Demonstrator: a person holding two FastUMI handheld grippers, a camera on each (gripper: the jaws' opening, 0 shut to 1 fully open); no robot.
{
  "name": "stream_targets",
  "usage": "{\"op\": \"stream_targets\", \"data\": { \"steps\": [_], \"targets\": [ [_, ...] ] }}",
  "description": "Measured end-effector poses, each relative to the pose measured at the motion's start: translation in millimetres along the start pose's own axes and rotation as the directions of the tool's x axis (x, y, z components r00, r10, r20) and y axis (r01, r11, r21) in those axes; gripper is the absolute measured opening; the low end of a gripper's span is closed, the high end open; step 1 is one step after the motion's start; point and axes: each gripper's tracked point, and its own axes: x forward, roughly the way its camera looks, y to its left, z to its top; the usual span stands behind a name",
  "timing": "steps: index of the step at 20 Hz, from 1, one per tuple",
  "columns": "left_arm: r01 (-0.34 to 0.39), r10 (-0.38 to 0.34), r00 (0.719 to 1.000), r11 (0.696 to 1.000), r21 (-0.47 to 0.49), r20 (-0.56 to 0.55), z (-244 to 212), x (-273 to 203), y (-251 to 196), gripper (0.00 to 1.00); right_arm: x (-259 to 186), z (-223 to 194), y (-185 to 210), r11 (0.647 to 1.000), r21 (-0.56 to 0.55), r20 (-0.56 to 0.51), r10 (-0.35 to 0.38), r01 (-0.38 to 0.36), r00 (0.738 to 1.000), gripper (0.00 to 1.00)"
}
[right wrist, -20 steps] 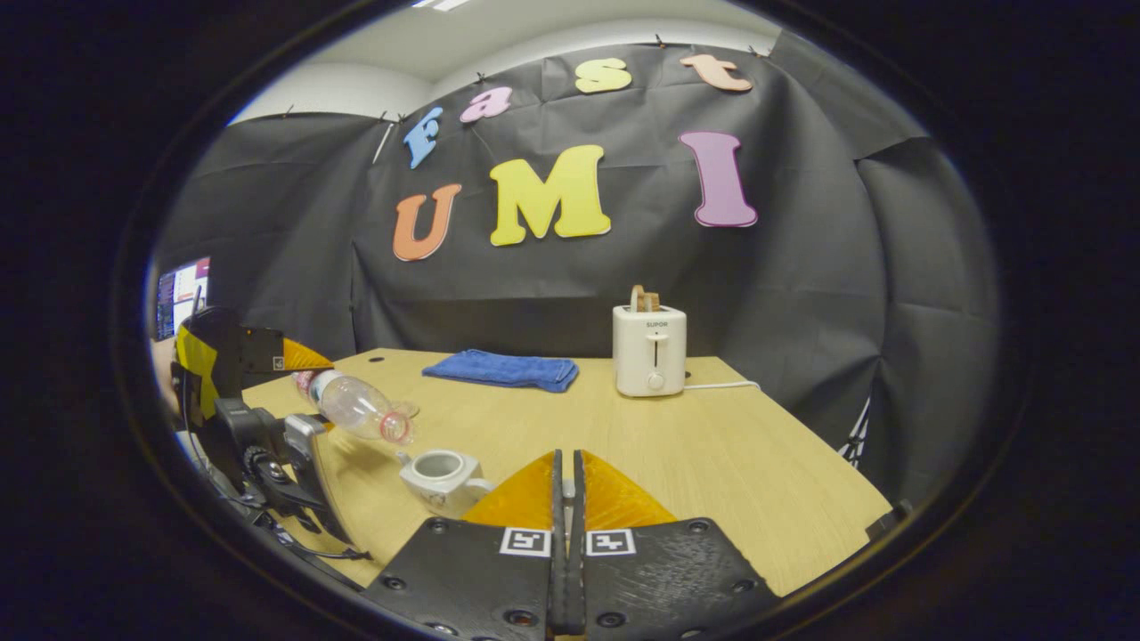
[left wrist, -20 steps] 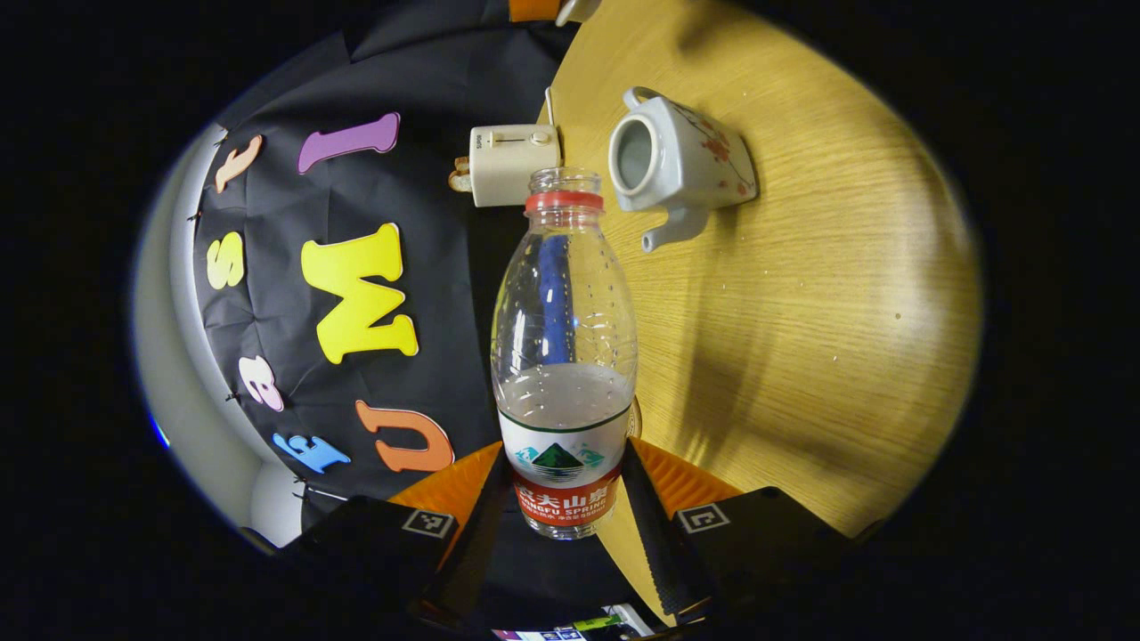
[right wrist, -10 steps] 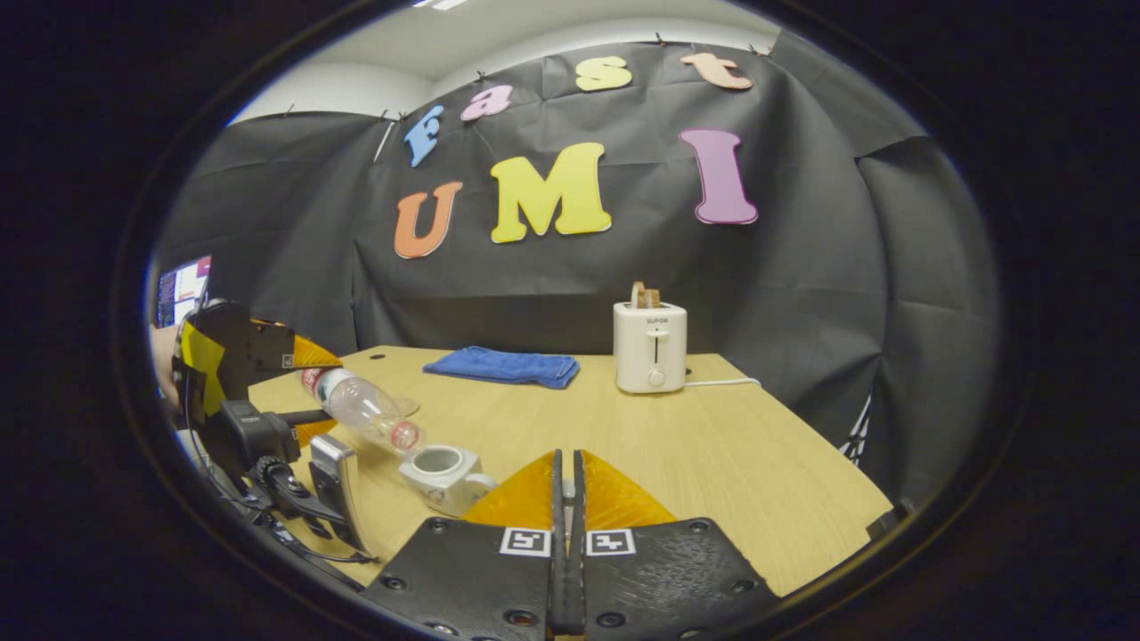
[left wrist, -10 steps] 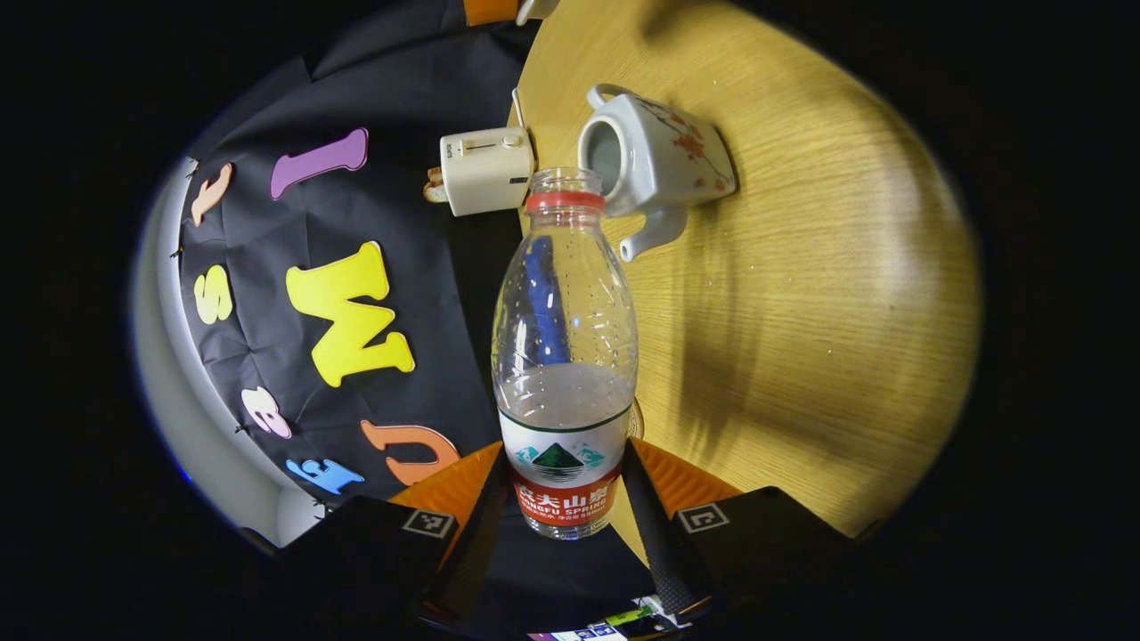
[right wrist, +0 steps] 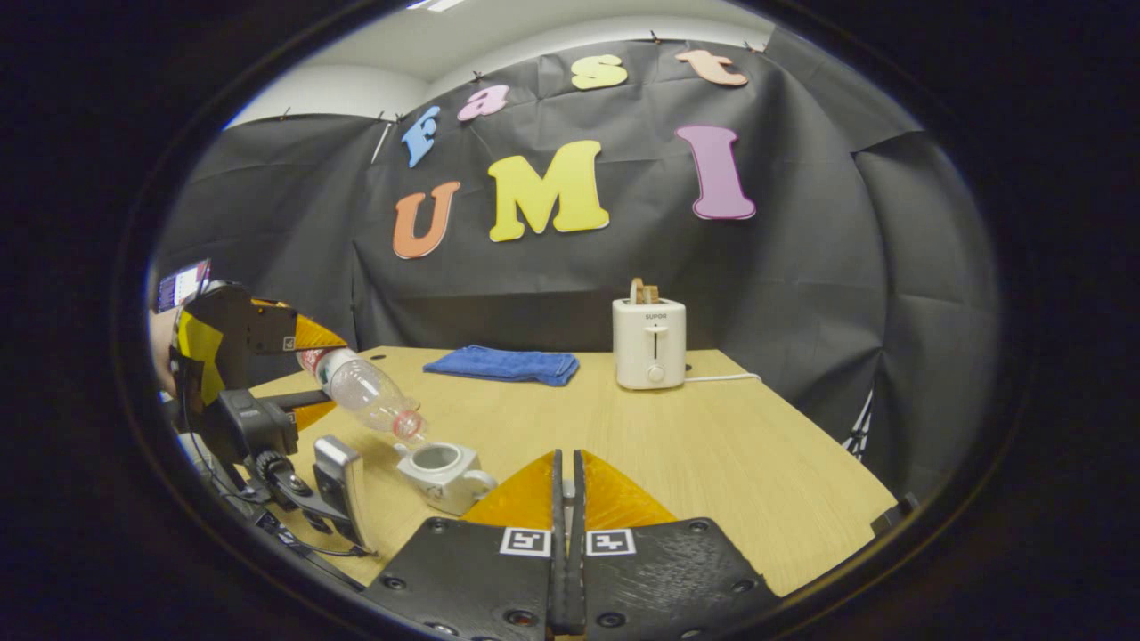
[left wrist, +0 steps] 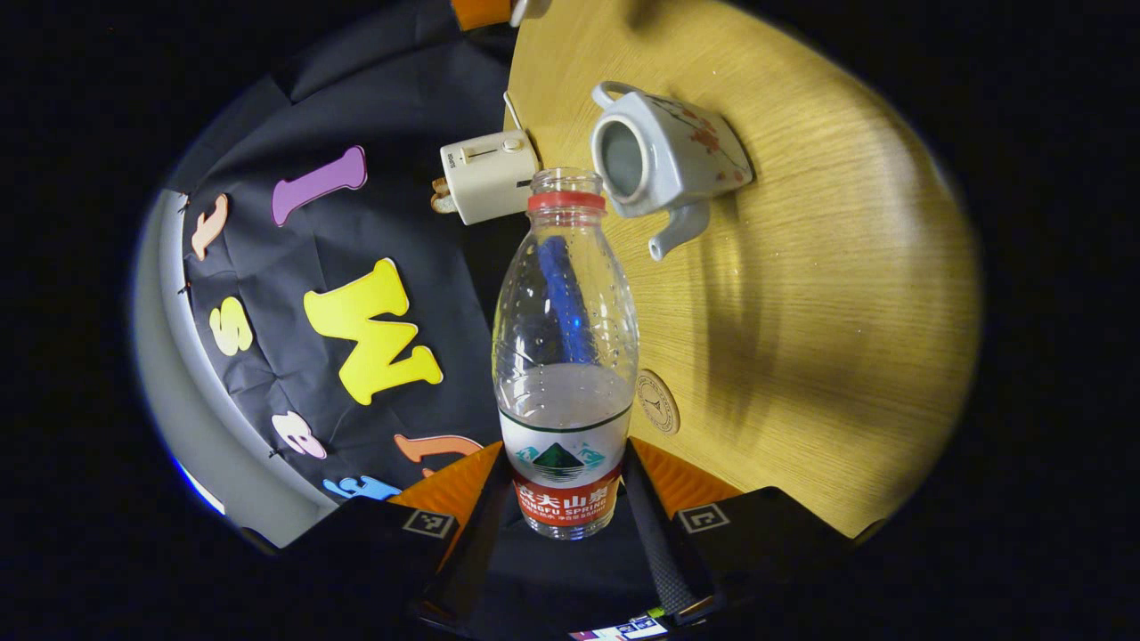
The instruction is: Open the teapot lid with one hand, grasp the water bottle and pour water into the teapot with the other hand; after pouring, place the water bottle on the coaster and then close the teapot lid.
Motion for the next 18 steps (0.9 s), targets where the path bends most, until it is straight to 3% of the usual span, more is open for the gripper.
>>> {"op": "stream_targets", "data": {
  "steps": [1,18],
  "targets": [
    [-0.005,0.005,1.000,1.000,0.011,0.002,3.2,-0.6,2.4,0.76,-0.7,0.6,-0.1,1.000,0.000,0.002,-0.001,0.001,1.000,0.00],
    [-0.001,0.001,1.000,0.995,0.095,-0.004,12.4,-0.4,6.7,0.76,-3.4,1.6,0.3,1.000,-0.007,0.005,-0.003,0.003,1.000,0.00]
  ]
}}
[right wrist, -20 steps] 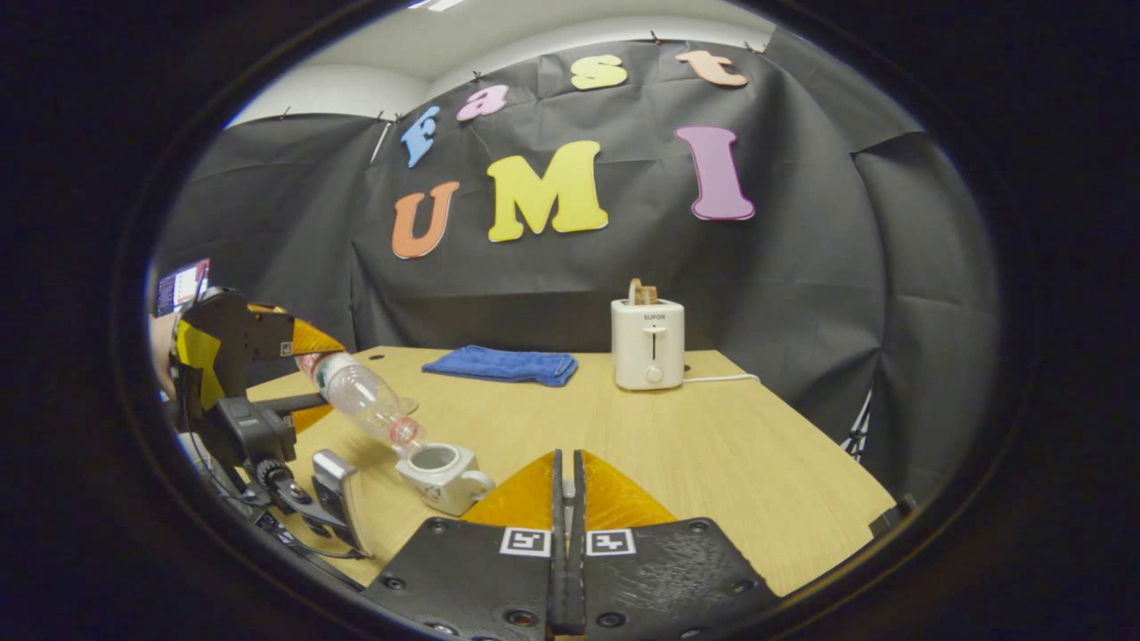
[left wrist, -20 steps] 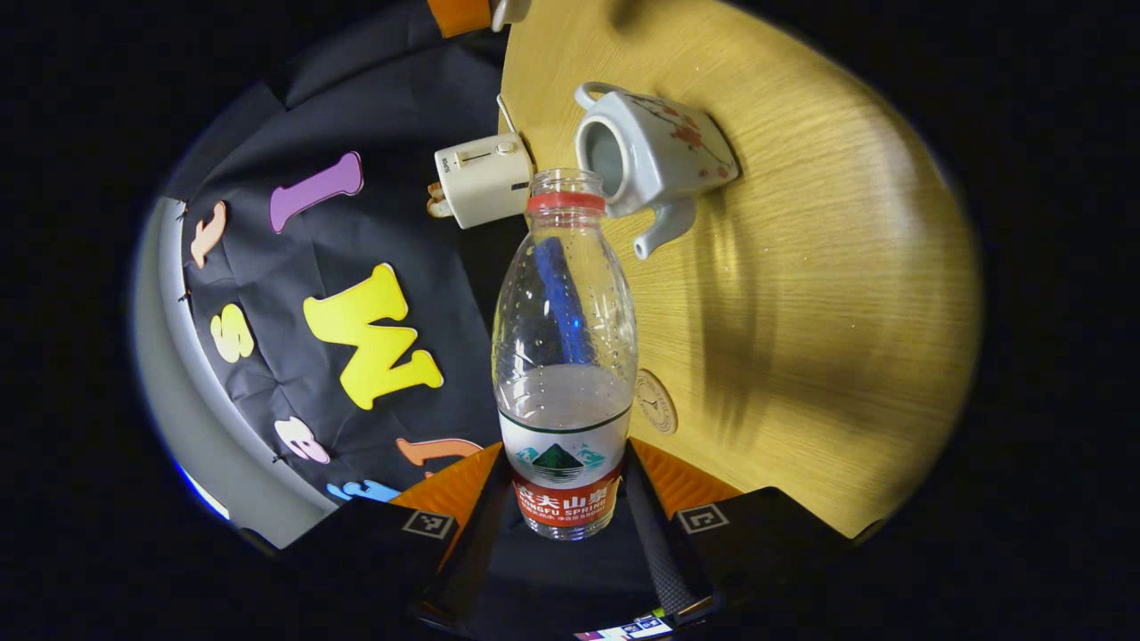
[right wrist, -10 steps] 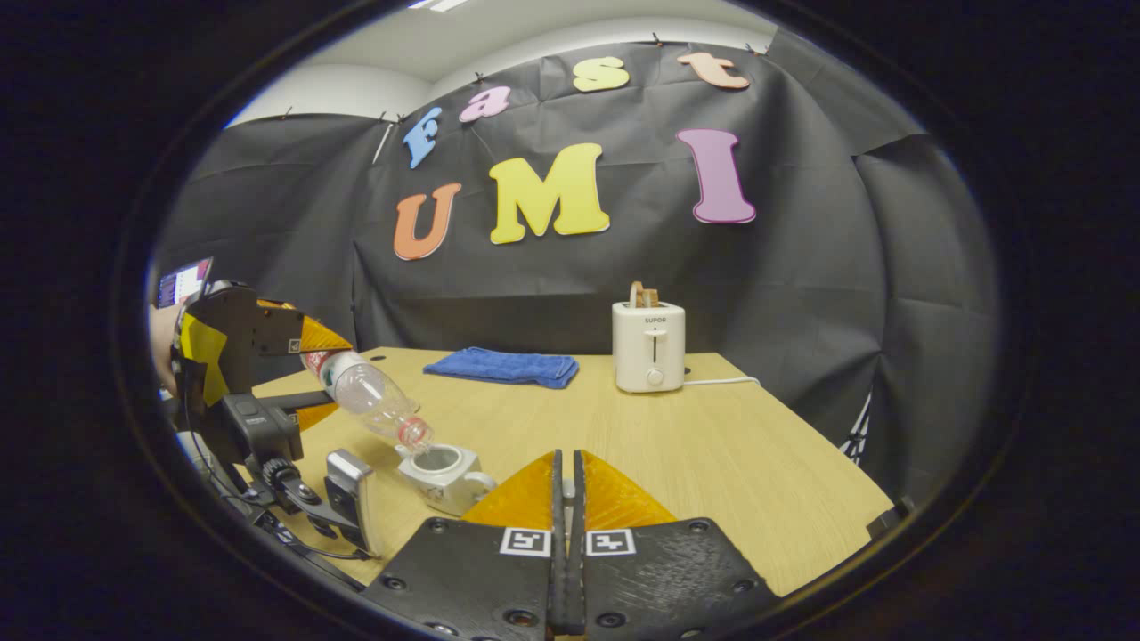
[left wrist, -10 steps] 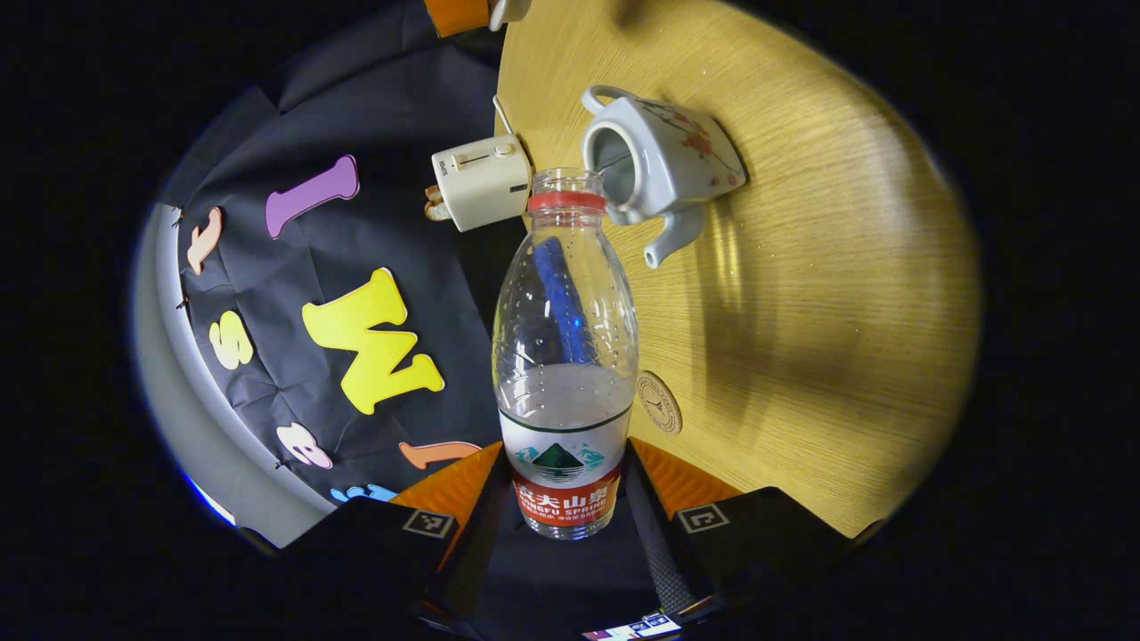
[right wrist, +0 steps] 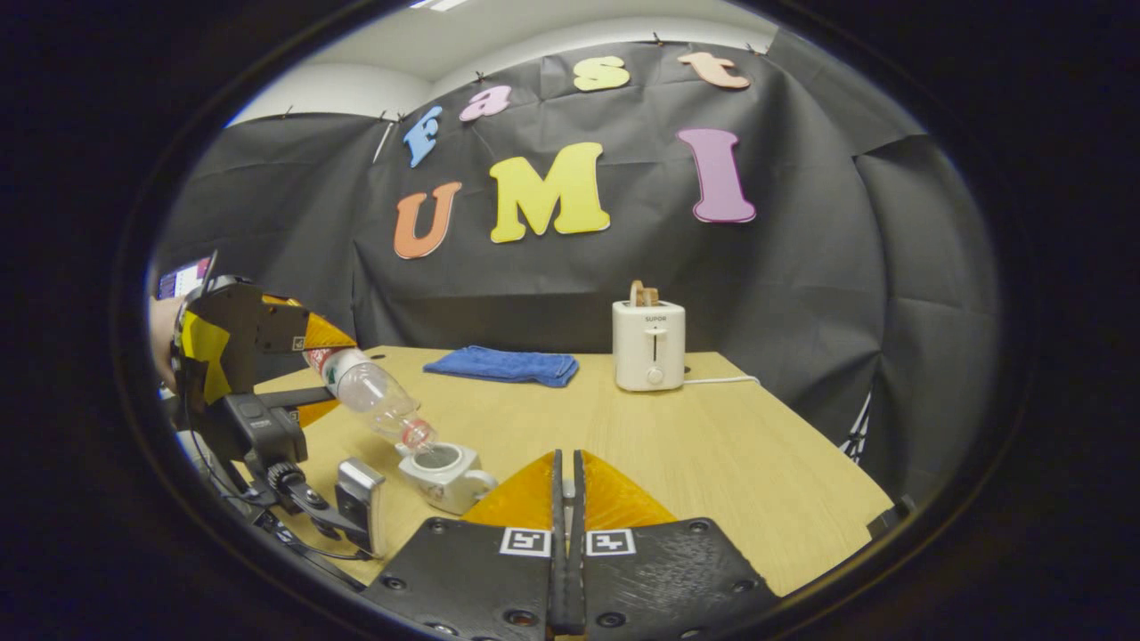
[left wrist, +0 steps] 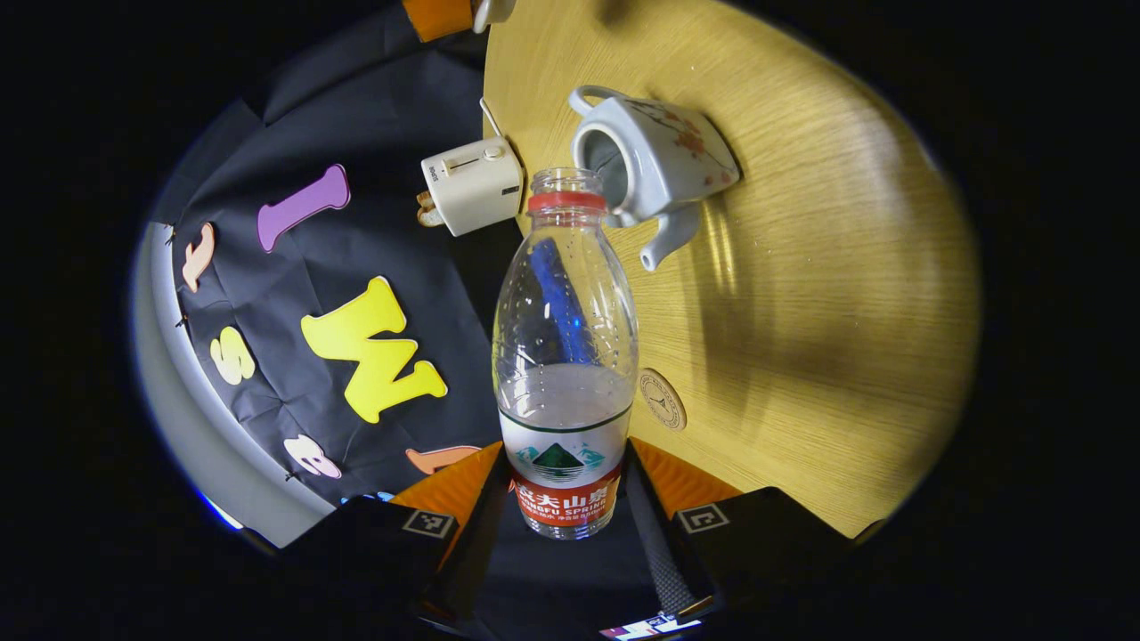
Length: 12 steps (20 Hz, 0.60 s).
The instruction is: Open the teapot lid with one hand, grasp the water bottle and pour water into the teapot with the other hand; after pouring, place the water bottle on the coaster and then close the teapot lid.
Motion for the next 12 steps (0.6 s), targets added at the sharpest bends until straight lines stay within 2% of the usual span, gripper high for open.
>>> {"op": "stream_targets", "data": {
  "steps": [5,6,7,12],
  "targets": [
    [-0.002,0.002,1.000,1.000,0.017,0.000,1,-1,4,0.76,0,0,2,1.000,-0.003,0.000,0.004,-0.004,1.000,0.00],
    [-0.007,0.007,1.000,1.000,0.026,0.000,1,0,6,0.80,-1,0,2,1.000,-0.003,0.002,0.003,-0.003,1.000,0.00],
    [-0.010,0.010,1.000,1.000,0.030,0.001,2,-3,6,0.76,-1,1,2,1.000,-0.005,0.004,0.003,-0.003,1.000,0.00],
    [-0.014,0.014,1.000,0.999,0.046,-0.005,1,-4,11,0.76,-1,2,3,1.000,-0.004,0.005,0.003,-0.003,1.000,0.00]
  ]
}}
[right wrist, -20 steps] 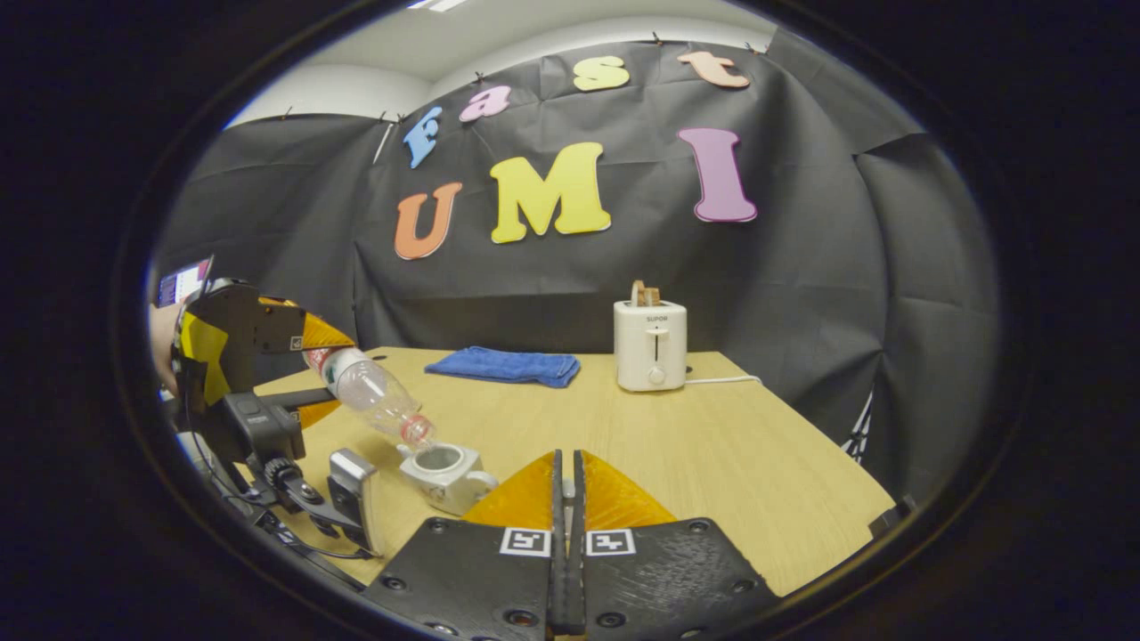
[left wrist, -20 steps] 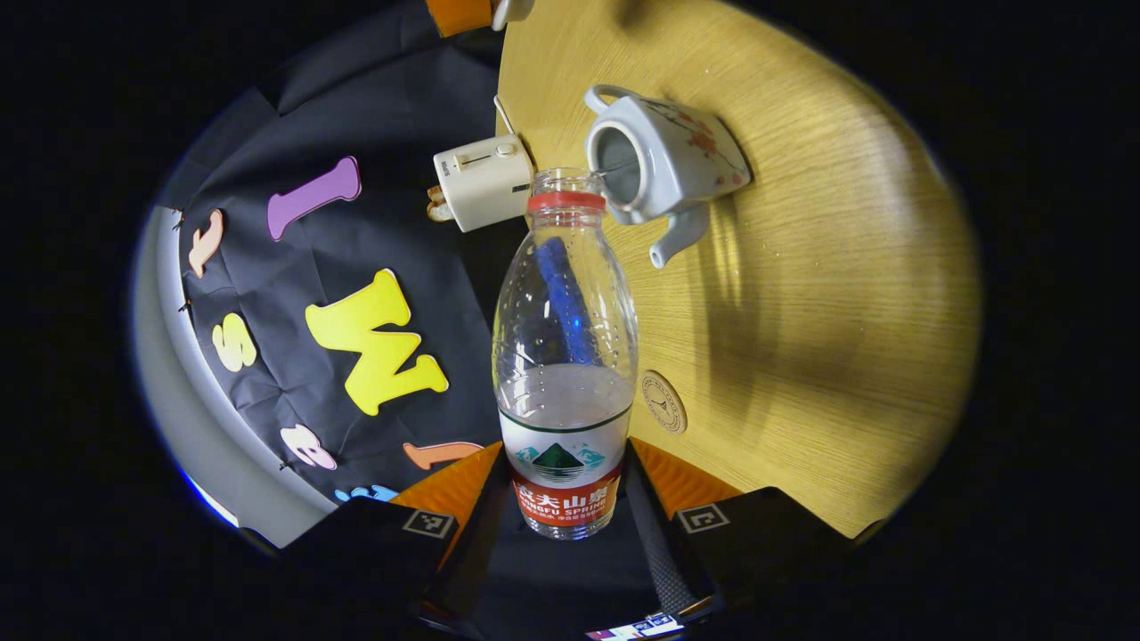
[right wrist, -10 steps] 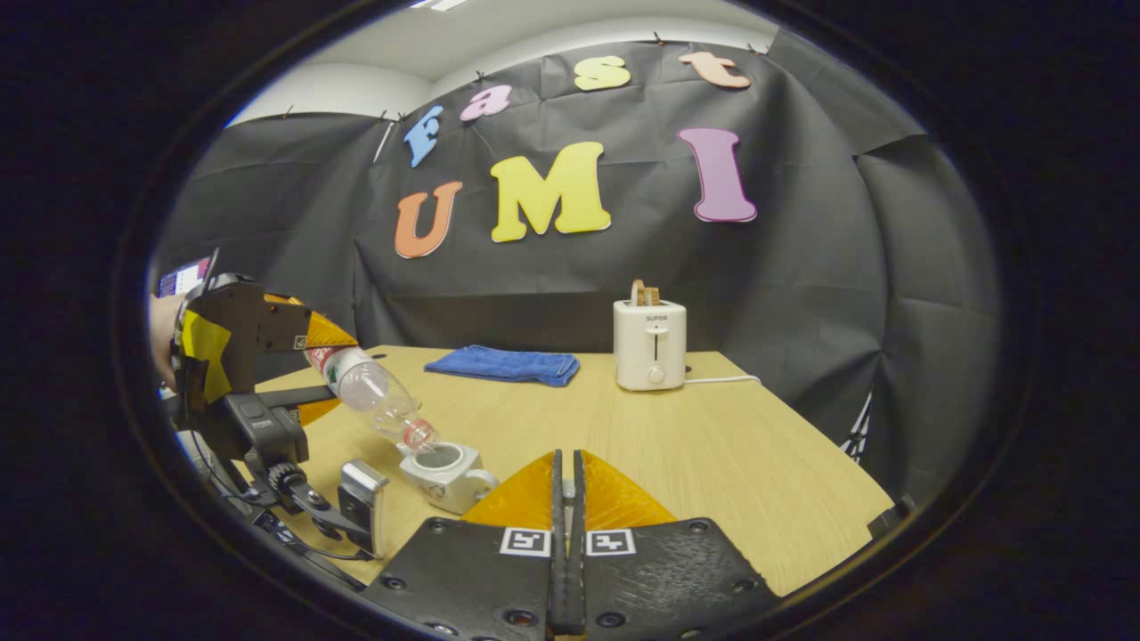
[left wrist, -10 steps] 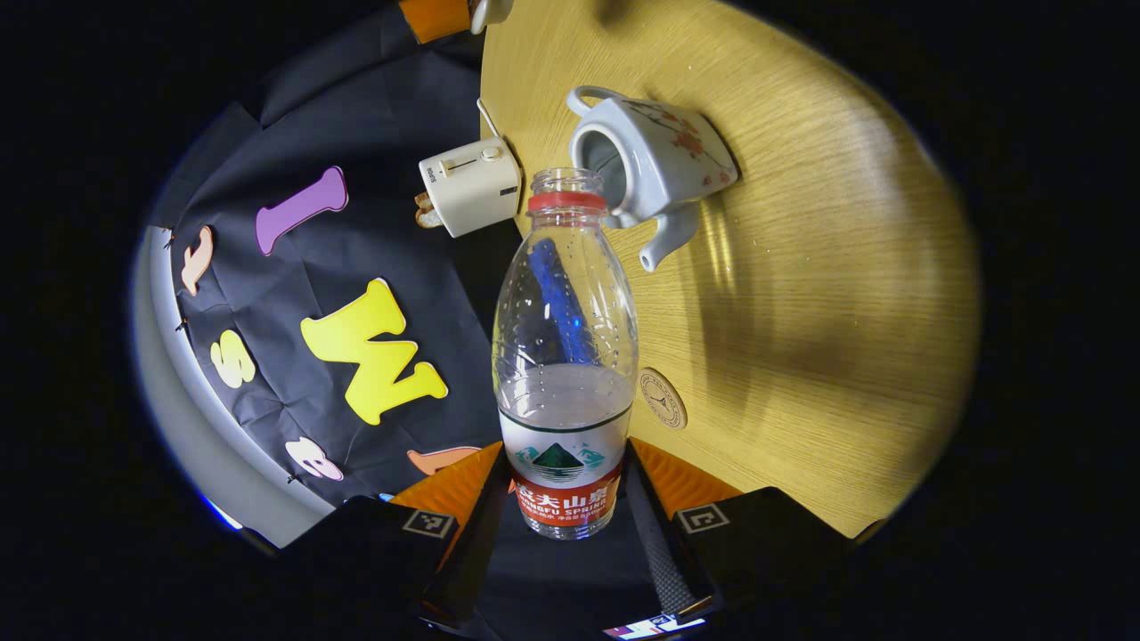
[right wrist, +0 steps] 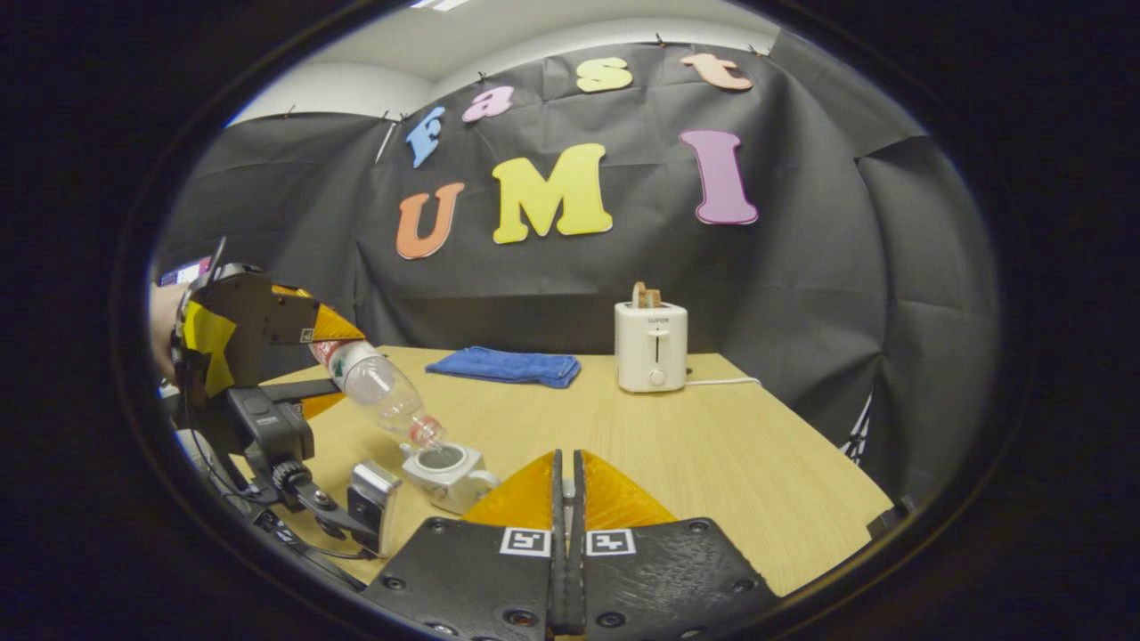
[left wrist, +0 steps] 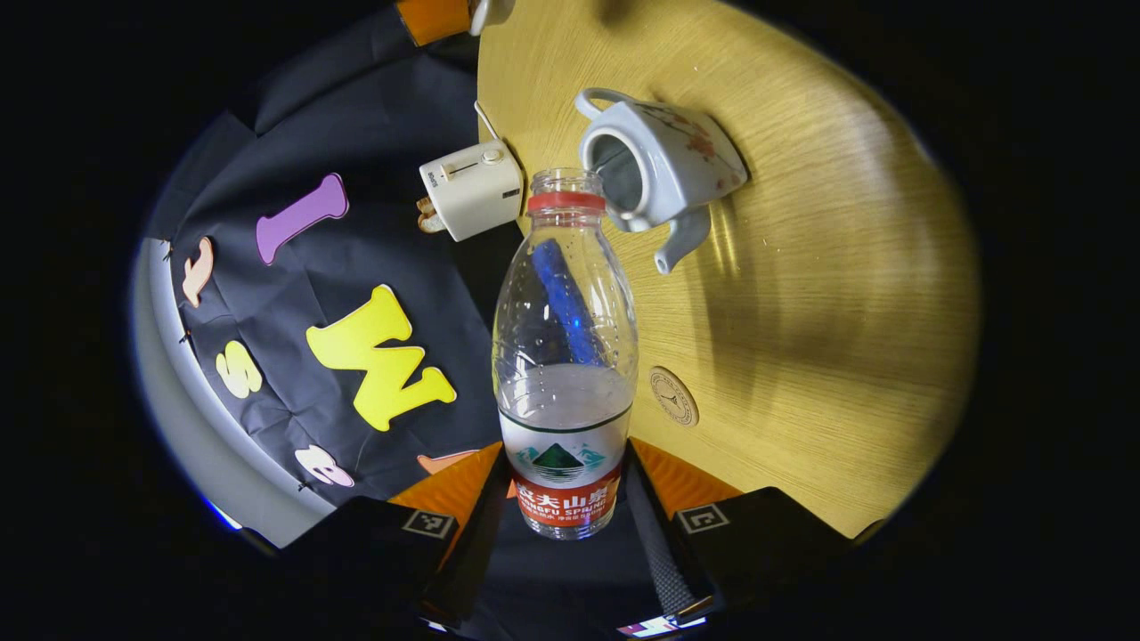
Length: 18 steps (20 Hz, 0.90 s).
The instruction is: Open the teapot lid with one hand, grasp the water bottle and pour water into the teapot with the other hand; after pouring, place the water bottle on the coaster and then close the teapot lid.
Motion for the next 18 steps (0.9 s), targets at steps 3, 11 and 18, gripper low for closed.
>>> {"op": "stream_targets", "data": {
  "steps": [3,11,18],
  "targets": [
    [-0.002,0.002,1.000,1.000,0.016,-0.009,-2,0,3,0.76,-1,1,0,1.000,-0.002,0.005,0.001,-0.001,1.000,0.00],
    [-0.017,0.018,1.000,0.998,0.065,-0.025,-4,-1,13,0.76,-1,1,-3,1.000,0.006,0.003,-0.001,0.001,1.000,0.00],
    [-0.025,0.029,0.999,0.995,0.099,-0.035,-8,-1,21,0.76,-1,1,-1,1.000,0.011,0.001,0.003,-0.003,1.000,0.00]
  ]
}}
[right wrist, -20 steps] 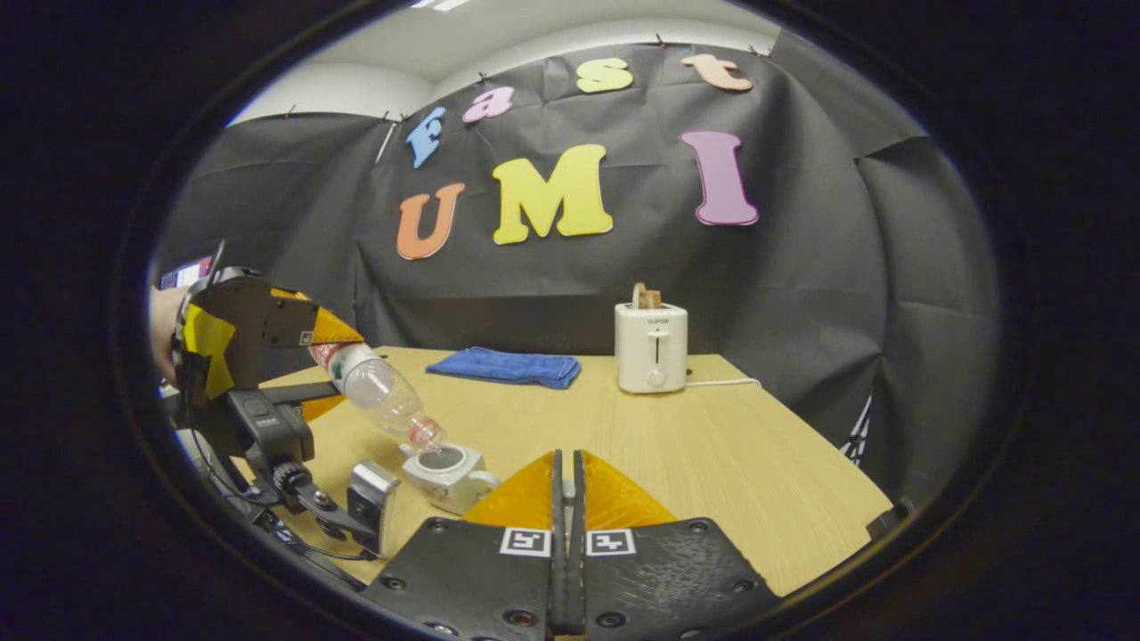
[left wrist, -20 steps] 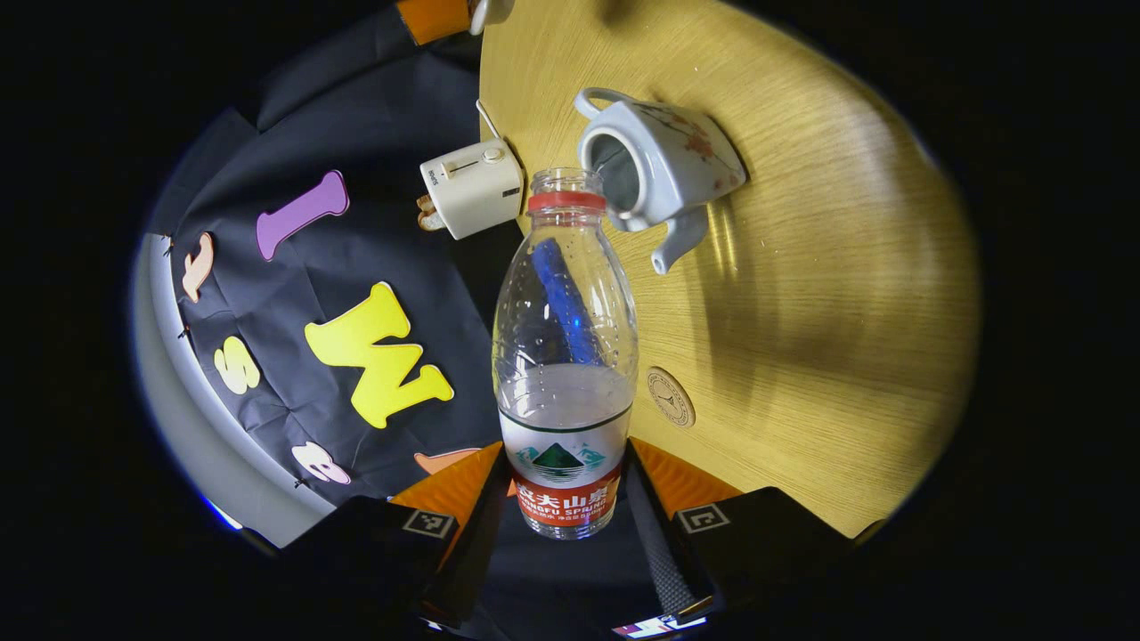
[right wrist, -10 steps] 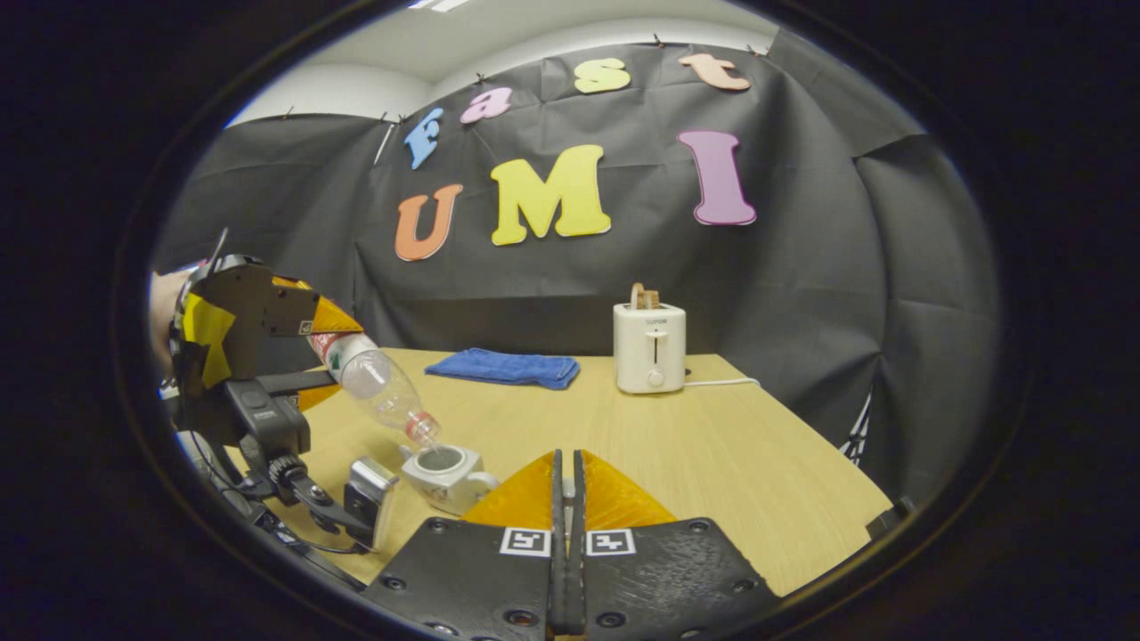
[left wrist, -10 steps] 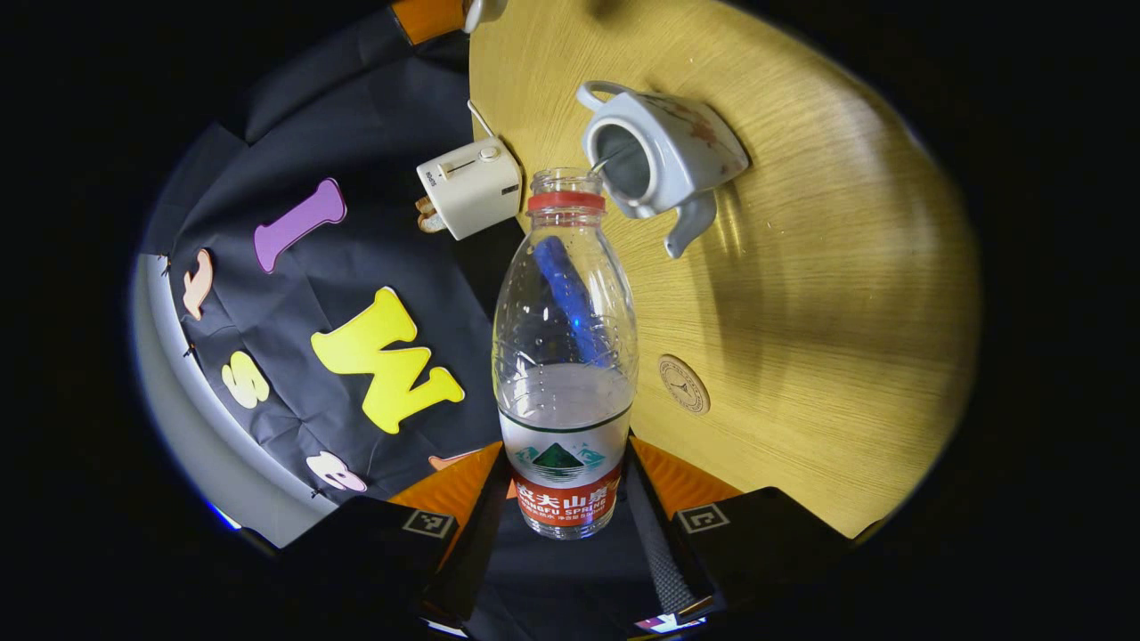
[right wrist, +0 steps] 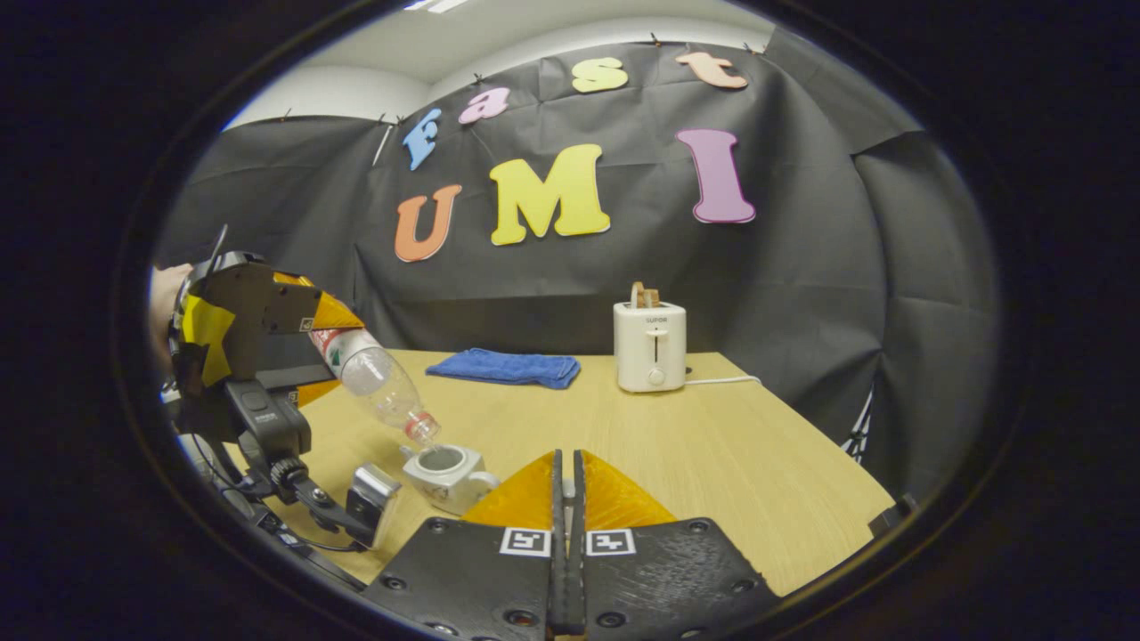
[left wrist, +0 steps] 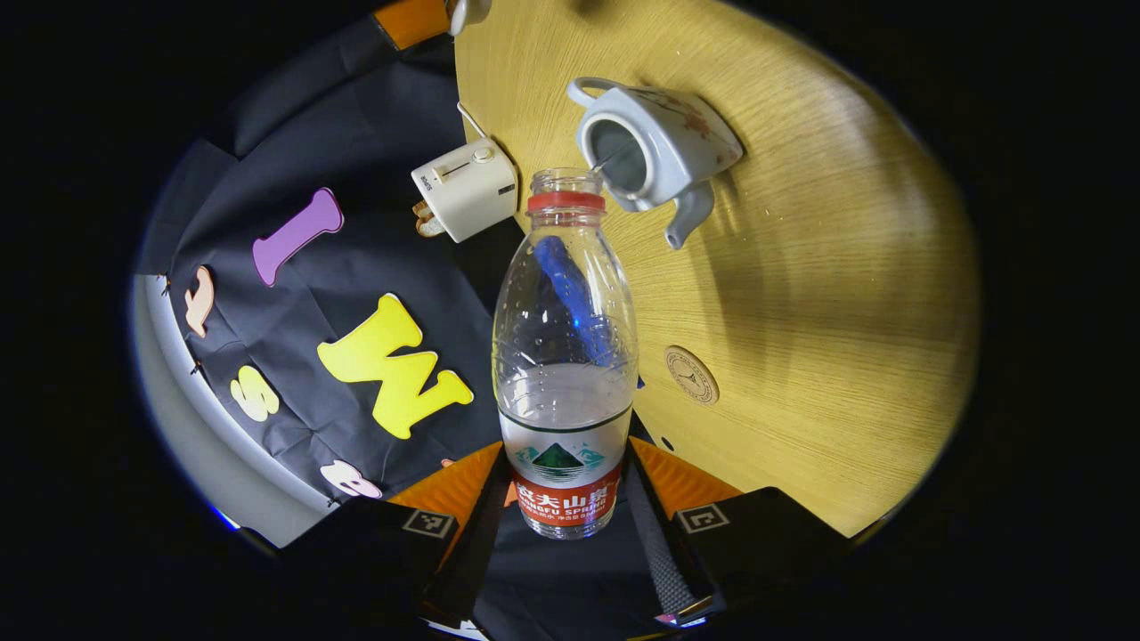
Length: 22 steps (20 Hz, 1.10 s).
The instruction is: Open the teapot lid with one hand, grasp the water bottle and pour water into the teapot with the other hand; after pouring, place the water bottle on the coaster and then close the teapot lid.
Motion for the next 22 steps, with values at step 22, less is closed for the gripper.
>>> {"op": "stream_targets", "data": {
  "steps": [22],
  "targets": [
    [0.044,-0.003,0.994,0.919,-0.392,0.105,10,0,-32,0.75,-3,13,-1,1.000,0.017,0.012,-0.016,0.016,1.000,0.00]
  ]
}}
